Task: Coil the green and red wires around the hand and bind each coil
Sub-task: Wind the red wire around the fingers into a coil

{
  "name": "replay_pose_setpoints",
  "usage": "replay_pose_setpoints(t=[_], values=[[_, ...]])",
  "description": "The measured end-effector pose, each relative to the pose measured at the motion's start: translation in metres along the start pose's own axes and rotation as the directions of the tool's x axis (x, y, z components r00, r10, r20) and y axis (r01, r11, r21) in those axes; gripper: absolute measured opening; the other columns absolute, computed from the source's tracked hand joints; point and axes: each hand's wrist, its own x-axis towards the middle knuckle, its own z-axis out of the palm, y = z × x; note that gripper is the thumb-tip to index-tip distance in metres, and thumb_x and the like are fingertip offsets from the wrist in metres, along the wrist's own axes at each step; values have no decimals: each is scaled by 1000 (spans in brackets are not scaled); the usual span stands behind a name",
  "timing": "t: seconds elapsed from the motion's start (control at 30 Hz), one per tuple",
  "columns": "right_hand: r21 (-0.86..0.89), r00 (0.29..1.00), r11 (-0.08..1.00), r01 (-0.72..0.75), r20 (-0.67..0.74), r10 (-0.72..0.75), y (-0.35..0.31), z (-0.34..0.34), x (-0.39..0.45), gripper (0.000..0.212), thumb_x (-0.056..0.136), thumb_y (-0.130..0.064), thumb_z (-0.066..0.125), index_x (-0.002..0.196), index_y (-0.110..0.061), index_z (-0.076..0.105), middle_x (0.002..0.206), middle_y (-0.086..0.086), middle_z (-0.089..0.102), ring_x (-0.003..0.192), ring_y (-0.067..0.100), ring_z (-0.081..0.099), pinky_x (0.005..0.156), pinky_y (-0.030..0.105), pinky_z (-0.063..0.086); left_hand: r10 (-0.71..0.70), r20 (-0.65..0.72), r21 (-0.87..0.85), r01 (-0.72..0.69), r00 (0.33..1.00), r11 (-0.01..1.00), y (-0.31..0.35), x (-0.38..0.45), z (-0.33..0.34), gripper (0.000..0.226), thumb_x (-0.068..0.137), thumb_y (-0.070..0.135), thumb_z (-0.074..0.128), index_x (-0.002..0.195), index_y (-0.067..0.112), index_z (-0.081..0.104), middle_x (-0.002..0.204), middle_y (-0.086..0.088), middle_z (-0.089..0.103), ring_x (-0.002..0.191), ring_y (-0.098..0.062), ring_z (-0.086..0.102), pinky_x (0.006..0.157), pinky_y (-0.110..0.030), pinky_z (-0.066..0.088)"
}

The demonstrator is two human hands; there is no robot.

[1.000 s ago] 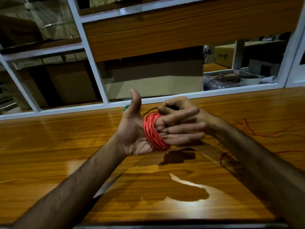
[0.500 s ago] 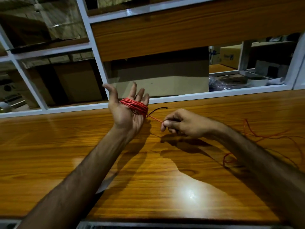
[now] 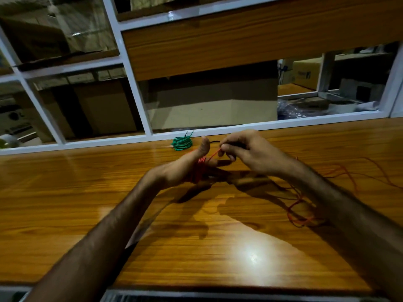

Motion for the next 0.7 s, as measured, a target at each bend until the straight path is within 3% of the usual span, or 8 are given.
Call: replay_pose_setpoints(t=[0.07,0.17,0.23,0.3,0.4,0.5,0.6,0.7], values=[[-21,991,998,56,-117,-58,2,0,2,16,102,-19,58,99,-19,74,77,-9,65,75,9,62,70,30,55,24,171,-212,13,985,977,2,-4,2,125,64,99,52,145,4,59,143,-28,61,137,-35,58,121,-46,40],[-65,971,990,129,-194,-139,5,1,2,14,102,-21,60,97,-24,72,79,-9,66,74,11,63,67,31,55,153,353,-404,3,923,915,4,-9,10,120,78,93,40,143,-7,56,136,-32,63,129,-37,63,114,-44,48],[-51,971,988,145,-183,-152,5,4,2,15,102,-24,58,92,-26,70,77,-6,65,71,12,62,64,30,54,249,471,-541,55,847,839,6,-8,17,136,76,93,49,155,-15,29,136,-35,58,124,-40,64,112,-46,50],[-10,976,990,142,-164,-141,5,8,4,20,103,-23,57,87,-30,66,74,-5,62,69,11,60,62,29,51,337,516,-617,69,788,784,6,-8,19,146,73,96,51,161,-11,4,137,-37,56,119,-39,68,109,-45,50],[14,981,989,146,-131,-143,3,14,5,20,104,-26,56,87,-28,67,73,-9,59,69,10,58,62,29,50,426,596,-636,77,681,767,9,-10,33,150,71,100,43,159,-7,-14,135,-33,62,114,-35,71,106,-43,51],[54,983,987,154,-105,-148,2,17,5,21,103,-31,57,85,-28,69,71,-12,60,69,9,58,64,29,49,429,674,-649,206,602,732,8,-10,55,144,76,91,53,154,-21,9,128,-38,63,113,-41,71,98,-45,58],[109,993,987,117,-21,-116,7,18,1,19,103,-27,60,86,-33,67,80,-15,63,77,8,60,72,29,49,511,638,-717,205,576,666,12,-12,58,141,74,92,49,155,-19,15,133,-39,57,116,-44,68,98,-48,58],[113,997,992,58,38,-63,16,21,-6,14,100,-15,62,106,-26,69,103,3,70,99,26,66,83,37,54,636,362,-893,58,681,446,27,-18,51,137,72,96,48,163,1,12,154,-39,37,141,-54,45,112,-54,46]])
